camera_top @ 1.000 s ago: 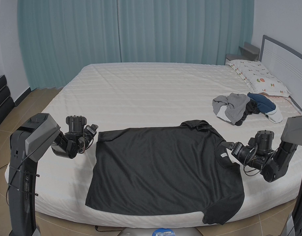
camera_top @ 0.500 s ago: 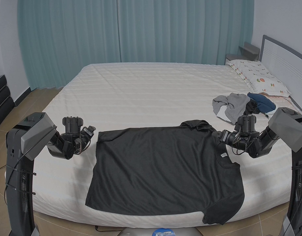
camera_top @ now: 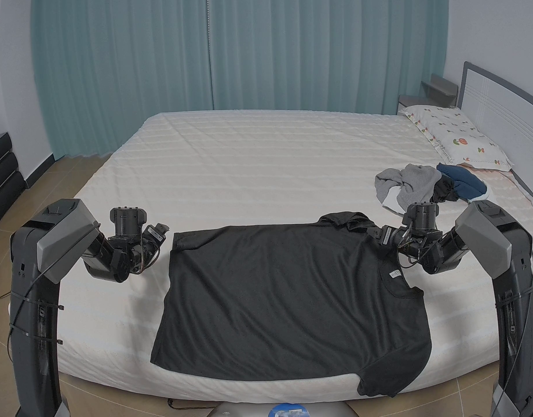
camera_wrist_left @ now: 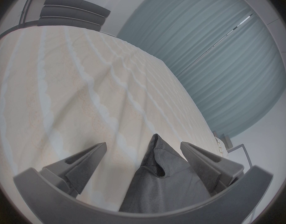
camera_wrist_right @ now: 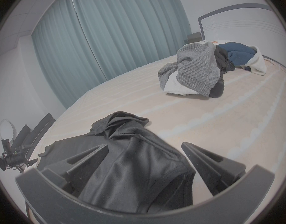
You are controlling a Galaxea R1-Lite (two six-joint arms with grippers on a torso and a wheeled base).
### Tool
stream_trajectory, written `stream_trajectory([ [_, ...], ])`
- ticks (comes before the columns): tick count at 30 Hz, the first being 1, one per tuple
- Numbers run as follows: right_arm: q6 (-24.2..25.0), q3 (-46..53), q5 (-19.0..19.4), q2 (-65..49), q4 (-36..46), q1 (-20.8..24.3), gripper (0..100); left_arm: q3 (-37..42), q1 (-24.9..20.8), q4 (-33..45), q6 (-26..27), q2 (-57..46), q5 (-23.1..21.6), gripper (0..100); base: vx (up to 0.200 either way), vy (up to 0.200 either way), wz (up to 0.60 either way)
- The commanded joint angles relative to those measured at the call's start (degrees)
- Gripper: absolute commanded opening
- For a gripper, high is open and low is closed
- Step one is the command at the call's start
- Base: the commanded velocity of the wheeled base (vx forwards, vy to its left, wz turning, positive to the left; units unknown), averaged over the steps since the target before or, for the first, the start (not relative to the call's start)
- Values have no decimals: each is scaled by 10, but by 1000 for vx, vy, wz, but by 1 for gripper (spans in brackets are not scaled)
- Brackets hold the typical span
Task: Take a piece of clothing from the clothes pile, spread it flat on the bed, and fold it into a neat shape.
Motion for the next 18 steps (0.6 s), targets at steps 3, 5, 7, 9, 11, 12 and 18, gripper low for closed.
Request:
stream_trajectory([
  [3, 3, -49, -6, 41, 15, 1, 0, -2, 0, -1, 1, 1, 0, 100, 0, 0, 0],
  [5, 5, -65, -8, 53, 15, 1, 0, -3, 0, 0, 1, 2, 0, 100, 0, 0, 0],
  [7, 8, -81, -20, 62, 12, 0, 0, -3, 0, -1, 1, 3, 0, 100, 0, 0, 0],
  [9, 14, -94, -34, 68, 5, -1, 0, -4, -1, -1, 3, 7, 1, 100, 0, 0, 0],
  [11, 30, -112, -38, 74, -9, -2, 0, -5, -3, -2, 5, 9, 3, 100, 0, 0, 0],
  [12, 31, -112, -38, 74, -10, -2, 0, -6, -3, -1, 5, 9, 3, 100, 0, 0, 0],
  [18, 41, -156, -53, 87, -13, -3, 0, -6, -5, -1, 5, 10, 3, 100, 0, 0, 0],
])
